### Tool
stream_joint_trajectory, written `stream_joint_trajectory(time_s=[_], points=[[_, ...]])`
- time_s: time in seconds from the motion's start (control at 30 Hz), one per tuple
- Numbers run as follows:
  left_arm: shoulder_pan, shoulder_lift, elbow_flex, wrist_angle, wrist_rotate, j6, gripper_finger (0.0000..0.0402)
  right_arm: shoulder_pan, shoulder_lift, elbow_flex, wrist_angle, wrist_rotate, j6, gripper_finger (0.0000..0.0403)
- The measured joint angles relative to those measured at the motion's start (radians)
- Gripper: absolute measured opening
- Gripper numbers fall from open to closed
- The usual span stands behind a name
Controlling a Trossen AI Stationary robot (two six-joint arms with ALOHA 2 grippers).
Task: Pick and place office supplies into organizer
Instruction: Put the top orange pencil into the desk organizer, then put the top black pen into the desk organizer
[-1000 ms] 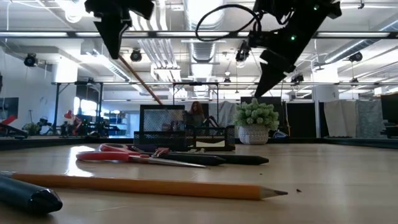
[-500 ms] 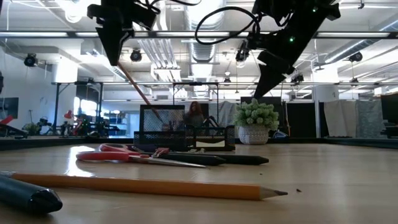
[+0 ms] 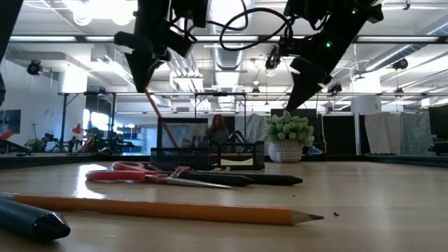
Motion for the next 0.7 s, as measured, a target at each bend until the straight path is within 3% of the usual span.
stream_joint_trajectory(time_s=[0.37,0.43,0.6,0.7], points=[[-0.005,-0.04,0.038,0.043,0.001,-0.007,0.0171,0.031,0.0,0.0,-0.008,-0.154,0.017,0.0132],[-0.012,-0.051,0.068,0.047,0.0,-0.037,0.0184,0.052,0.0,0.0,-0.006,-0.178,0.015,0.0146],[-0.064,-0.119,0.126,0.048,0.031,-0.152,0.0191,0.1,0.04,-0.002,0.004,-0.4,0.014,0.017],[-0.124,-0.184,0.128,0.084,0.067,-0.238,0.0191,0.143,0.104,-0.002,0.036,-0.462,0.053,0.0175]])
